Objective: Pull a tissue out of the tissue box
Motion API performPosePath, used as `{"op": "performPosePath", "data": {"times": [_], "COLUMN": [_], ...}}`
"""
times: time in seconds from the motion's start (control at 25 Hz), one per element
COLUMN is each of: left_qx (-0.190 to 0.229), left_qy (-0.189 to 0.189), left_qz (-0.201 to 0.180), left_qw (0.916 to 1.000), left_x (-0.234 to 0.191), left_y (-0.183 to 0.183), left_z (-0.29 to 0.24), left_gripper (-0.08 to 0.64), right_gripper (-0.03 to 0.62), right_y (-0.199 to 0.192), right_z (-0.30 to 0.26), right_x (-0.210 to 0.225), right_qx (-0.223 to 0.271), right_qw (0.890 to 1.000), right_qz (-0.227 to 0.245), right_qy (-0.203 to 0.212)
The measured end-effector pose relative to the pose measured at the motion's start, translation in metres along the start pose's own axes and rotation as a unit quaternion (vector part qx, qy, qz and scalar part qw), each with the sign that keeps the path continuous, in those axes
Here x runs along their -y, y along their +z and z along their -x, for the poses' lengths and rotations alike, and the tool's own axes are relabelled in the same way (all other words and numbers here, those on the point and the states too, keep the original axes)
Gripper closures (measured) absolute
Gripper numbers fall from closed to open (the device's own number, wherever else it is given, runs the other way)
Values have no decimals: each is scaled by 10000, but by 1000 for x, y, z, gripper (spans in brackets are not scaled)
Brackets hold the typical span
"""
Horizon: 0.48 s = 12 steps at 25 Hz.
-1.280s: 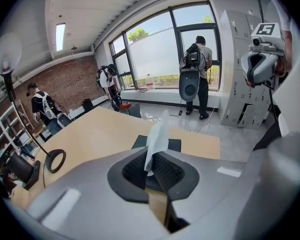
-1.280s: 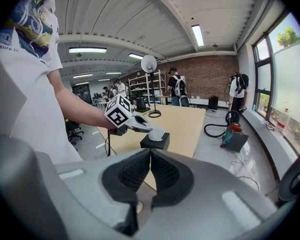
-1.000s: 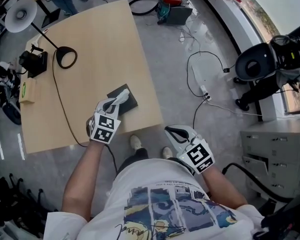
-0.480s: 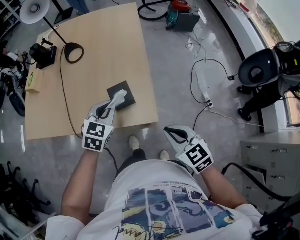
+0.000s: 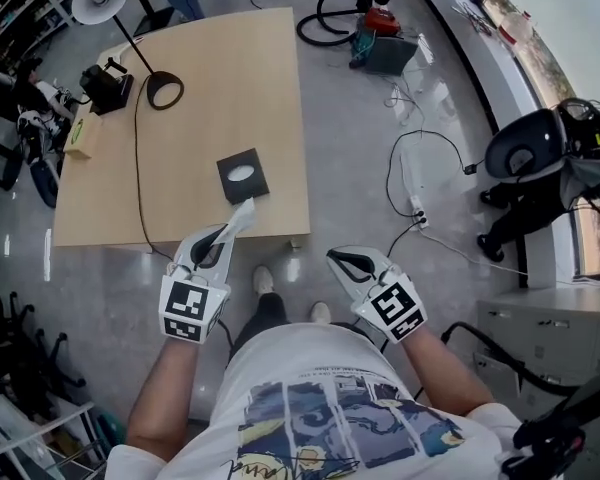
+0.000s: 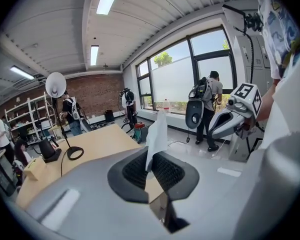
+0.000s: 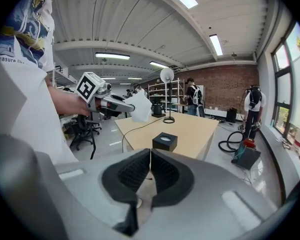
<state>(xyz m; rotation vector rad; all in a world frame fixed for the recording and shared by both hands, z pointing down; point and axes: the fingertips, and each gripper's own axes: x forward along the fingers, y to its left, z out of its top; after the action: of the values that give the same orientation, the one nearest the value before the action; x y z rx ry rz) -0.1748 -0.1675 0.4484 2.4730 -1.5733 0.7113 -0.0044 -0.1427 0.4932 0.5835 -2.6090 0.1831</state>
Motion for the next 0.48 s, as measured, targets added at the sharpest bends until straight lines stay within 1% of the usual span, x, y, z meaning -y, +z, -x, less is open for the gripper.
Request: {"op": "performPosePath", "data": {"times": [0.24,0.48], "left_qx": [113,211], "left_qy": [135,149], "left_qz": [227,246], "left_qw": [9996,9994], "left_x": [43,88], "left_y": [-3,-6], "left_z": [35,59], "left_gripper": [552,552], "right_gripper": [586,586], "right_y": [-9,-17], "right_z": [18,39], "right_x": [-13,-23], "right_qx": [8,5], "right_qw": [9996,9989], "right_qz": [223,391], "right_qy": [176,274]}}
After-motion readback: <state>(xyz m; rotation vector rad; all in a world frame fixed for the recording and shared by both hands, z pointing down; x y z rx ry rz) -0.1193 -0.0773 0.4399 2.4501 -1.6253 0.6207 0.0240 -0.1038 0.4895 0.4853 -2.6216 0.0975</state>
